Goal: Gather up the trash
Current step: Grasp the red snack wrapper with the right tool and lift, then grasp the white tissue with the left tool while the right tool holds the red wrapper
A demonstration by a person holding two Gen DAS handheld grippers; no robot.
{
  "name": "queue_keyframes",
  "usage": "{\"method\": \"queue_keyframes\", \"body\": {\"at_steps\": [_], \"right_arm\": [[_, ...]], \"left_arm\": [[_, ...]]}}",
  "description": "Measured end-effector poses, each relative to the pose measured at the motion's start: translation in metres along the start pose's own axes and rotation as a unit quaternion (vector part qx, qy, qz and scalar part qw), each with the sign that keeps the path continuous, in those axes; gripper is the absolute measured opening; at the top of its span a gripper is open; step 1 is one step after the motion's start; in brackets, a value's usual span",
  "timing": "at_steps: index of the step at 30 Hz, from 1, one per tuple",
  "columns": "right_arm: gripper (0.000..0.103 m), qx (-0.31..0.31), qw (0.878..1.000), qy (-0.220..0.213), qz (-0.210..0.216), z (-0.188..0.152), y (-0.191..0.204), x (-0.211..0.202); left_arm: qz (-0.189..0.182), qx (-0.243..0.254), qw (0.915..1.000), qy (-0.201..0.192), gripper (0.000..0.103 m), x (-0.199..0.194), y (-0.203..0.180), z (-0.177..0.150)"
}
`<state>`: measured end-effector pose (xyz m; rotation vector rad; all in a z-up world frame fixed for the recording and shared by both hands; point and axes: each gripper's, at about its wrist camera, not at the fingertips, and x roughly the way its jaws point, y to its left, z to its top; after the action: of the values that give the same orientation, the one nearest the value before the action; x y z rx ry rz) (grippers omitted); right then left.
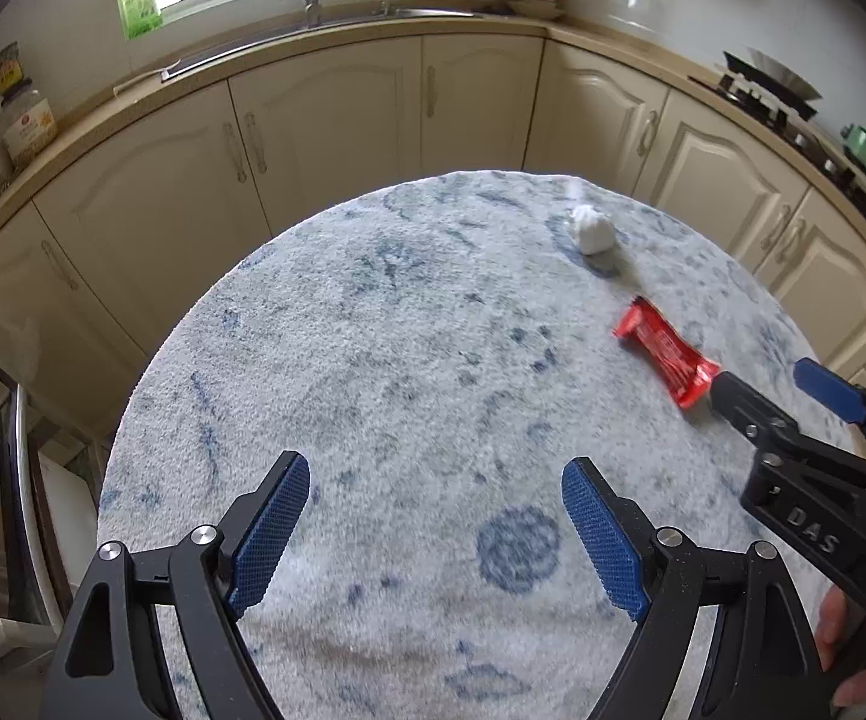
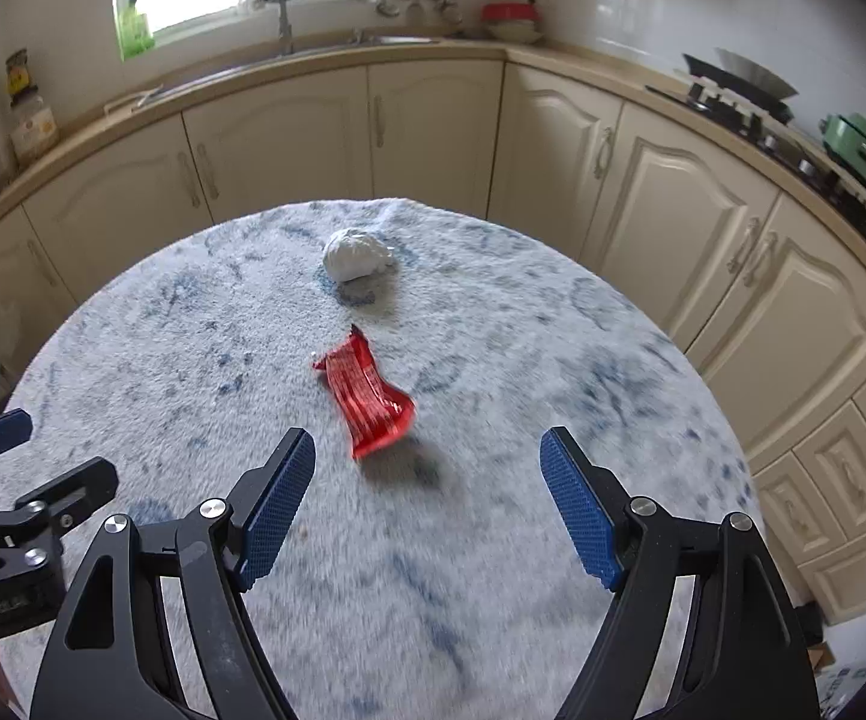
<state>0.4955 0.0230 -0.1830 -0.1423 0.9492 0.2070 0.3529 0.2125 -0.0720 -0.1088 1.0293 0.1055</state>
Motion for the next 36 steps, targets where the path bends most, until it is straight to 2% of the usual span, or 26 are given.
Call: {"method": "queue_keyframes", "body": {"at_steps": [8,11,13,15,18,19,22,26,28,30,36], "right_arm": [[0.072,-0.013,0.999,0.047,0.015,0.014,0.006,0.041],[0.061,-0.031,0.998,0.053,0.018,0.015,0.011,0.047],[0.046,-0.036,0.997,0.053,0.030,0.014,0.014,0.050],[0.036,-0.046,0.997,0.053,0.045,0.015,0.016,0.050],[0.031,-0.043,0.996,0.054,0.051,0.015,0.013,0.050],[0.025,-0.040,0.996,0.055,0.054,0.017,0.011,0.050],[0.024,-0.024,0.996,0.061,0.054,0.023,0.000,0.053],[0.023,0.004,0.997,0.062,0.050,0.032,-0.022,0.057],[0.023,0.010,0.997,0.060,0.043,0.038,-0.031,0.059],[0.023,0.015,0.997,0.059,0.040,0.043,-0.037,0.061],[0.023,0.022,0.998,0.059,0.027,0.056,-0.051,0.075]], "left_arm": [[0.000,-0.006,0.9997,0.024,0.083,0.040,0.004,0.031],[0.001,-0.004,0.9995,0.031,0.083,0.050,0.003,0.037],[-0.001,-0.005,0.9993,0.037,0.083,0.058,0.001,0.040],[-0.004,-0.007,0.9992,0.040,0.083,0.064,0.000,0.045],[0.001,-0.010,0.9989,0.045,0.083,0.073,-0.004,0.055],[-0.003,-0.012,0.9989,0.046,0.083,0.076,-0.006,0.060],[-0.011,-0.011,0.9983,0.056,0.083,0.086,-0.015,0.074],[-0.026,-0.007,0.9985,0.048,0.083,0.096,-0.031,0.096],[-0.023,-0.002,0.9990,0.039,0.088,0.102,-0.041,0.106],[-0.014,0.002,0.9994,0.032,0.088,0.112,-0.053,0.119],[-0.025,0.012,0.9992,0.029,0.088,0.149,-0.078,0.154]]}}
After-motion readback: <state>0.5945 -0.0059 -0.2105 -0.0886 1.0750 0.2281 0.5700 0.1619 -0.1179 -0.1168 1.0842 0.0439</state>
